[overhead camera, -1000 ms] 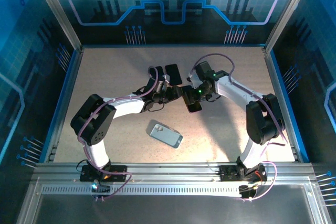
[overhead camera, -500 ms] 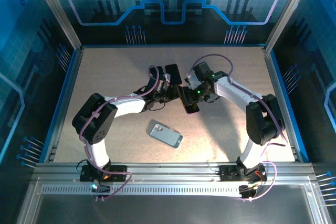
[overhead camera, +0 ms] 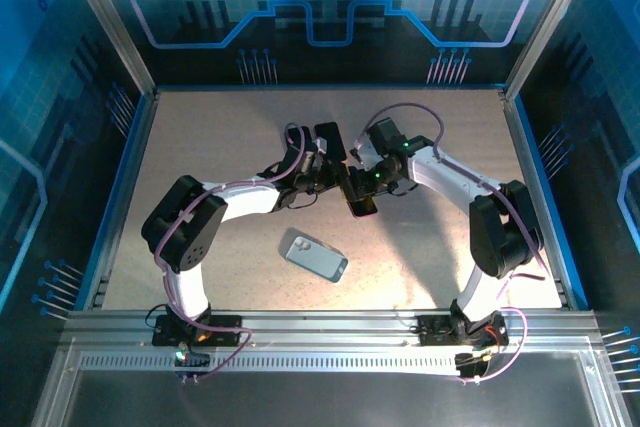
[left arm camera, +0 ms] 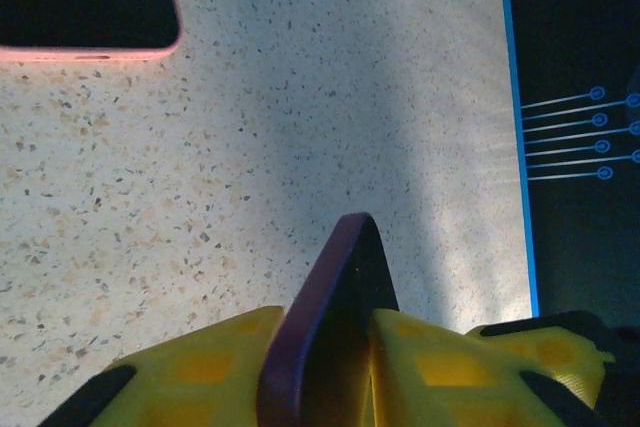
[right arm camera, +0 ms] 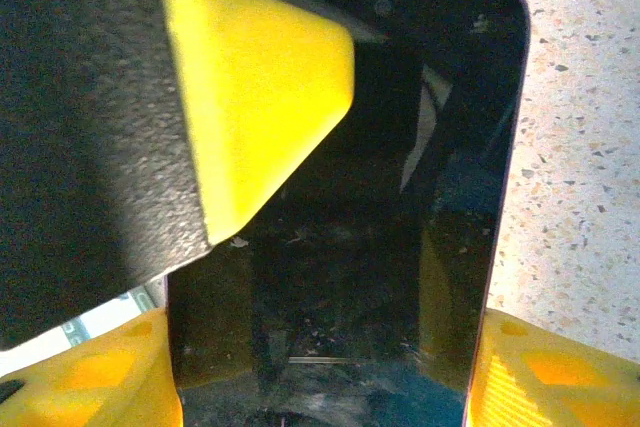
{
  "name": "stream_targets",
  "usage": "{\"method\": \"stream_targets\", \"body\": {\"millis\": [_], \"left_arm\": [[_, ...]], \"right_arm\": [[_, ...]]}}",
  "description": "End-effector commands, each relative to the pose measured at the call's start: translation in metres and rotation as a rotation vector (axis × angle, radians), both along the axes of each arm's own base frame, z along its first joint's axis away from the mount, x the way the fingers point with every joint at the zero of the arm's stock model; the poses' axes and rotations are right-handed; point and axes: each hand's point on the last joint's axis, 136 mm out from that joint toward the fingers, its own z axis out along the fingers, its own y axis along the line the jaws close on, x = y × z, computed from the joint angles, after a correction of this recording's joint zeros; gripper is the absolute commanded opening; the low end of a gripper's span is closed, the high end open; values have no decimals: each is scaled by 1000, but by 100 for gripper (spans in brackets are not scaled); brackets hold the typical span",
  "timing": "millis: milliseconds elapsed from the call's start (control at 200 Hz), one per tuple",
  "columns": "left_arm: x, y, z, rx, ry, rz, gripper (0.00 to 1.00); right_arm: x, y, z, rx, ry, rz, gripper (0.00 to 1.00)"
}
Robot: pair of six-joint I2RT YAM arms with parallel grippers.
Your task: Put the phone into the phone case
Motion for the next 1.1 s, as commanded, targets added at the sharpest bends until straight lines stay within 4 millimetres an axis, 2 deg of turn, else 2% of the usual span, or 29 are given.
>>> {"method": "stream_targets", "body": {"millis": [0, 110, 175, 250, 295, 360, 420, 770, 916, 941, 966, 1096], "left_arm": [[2, -3, -5, 9, 5, -6, 19], [2, -2, -7, 10, 7, -3, 4], [2, -2, -6, 8, 8, 2, 2], [1, 0, -4, 9, 4, 10, 0], [1, 3, -4, 14, -1, 20, 0], [2, 7, -2, 19, -7, 39, 0], [3, 13, 1, 19, -15, 60, 0], [14, 50, 39, 10, -113, 277, 0], [13, 72, 46, 1, -135, 395, 0], [12, 75, 47, 0, -138, 408, 0], [11, 78, 49, -1, -144, 424, 0], [7, 88, 65, -36, -210, 494, 0]], "right_arm": [[-2, 16, 27, 81, -43, 33, 49], [-4, 17, 26, 89, -37, 35, 46], [-5, 17, 22, 88, -29, 34, 47], [-6, 16, 19, 99, -26, 30, 55], [-6, 15, 18, 115, -30, 17, 56], [-3, 14, 19, 161, -31, -4, 67], [0, 11, 24, 202, -36, -30, 71], [14, -19, 40, 484, -34, -205, 70], [16, -33, 41, 555, -34, -265, 74], [19, -34, 45, 574, -46, -270, 74], [14, -36, 38, 584, -27, -280, 75], [15, -39, 37, 674, -6, -318, 75]]}}
